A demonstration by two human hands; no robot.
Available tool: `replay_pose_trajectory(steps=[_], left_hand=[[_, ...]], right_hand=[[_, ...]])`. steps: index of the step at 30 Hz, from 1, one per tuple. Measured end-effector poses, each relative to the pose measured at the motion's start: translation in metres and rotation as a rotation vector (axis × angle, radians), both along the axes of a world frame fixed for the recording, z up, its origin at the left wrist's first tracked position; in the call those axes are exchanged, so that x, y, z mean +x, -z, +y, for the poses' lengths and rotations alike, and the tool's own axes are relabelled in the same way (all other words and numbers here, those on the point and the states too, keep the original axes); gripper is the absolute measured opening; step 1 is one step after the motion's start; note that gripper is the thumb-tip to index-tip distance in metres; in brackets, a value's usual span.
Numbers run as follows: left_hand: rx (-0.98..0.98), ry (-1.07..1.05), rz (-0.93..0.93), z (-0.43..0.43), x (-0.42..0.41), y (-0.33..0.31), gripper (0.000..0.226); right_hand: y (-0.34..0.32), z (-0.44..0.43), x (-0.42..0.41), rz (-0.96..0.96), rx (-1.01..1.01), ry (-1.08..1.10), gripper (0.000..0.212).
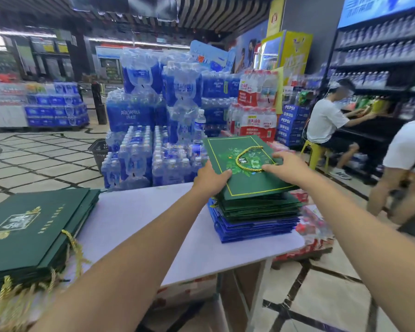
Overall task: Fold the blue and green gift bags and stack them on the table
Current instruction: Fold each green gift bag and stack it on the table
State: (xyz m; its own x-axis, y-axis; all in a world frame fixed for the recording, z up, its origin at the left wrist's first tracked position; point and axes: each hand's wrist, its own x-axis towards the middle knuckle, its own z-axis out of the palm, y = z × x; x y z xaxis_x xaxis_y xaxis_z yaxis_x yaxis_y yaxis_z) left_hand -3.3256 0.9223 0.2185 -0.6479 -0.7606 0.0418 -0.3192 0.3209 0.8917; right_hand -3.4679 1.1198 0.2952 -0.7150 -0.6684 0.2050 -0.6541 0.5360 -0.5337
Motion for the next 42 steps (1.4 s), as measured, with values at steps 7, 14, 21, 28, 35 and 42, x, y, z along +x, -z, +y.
replay_pose_trajectory(steps=[7, 14, 21, 28, 35, 42], left_hand=[[-0.081, 0.01, -0.118, 0.006, -0.012, 0.038, 0.12], [-0.194, 0.027, -0.11, 0.031, 0.021, 0.007, 0.085], [-0.728, -0.075, -0.263, -0.003, 0.1, -0.008, 0.069], [-0.815, -0.27, -0.504, -0.069, 0.232, -0.004, 0.067], [-0.439, -0.347, -0.955, -0.083, 0.352, 0.022, 0.094], [-0.421, -0.338, -0.93, -0.062, 0.351, 0.032, 0.087]], right_hand=[[0.049, 0.004, -0.017, -0.046, 0.108, 0.054, 0.064], [0.042, 0.006, -0.007, 0.098, 0.139, 0.096, 0.062], [0.019, -0.041, 0.066, 0.335, 0.069, -0.059, 0.047], [0.035, -0.112, 0.168, 0.416, -0.029, -0.323, 0.039], [0.087, -0.159, 0.257, 0.328, 0.043, -0.515, 0.044], [0.126, -0.176, 0.295, 0.203, 0.133, -0.622, 0.045]])
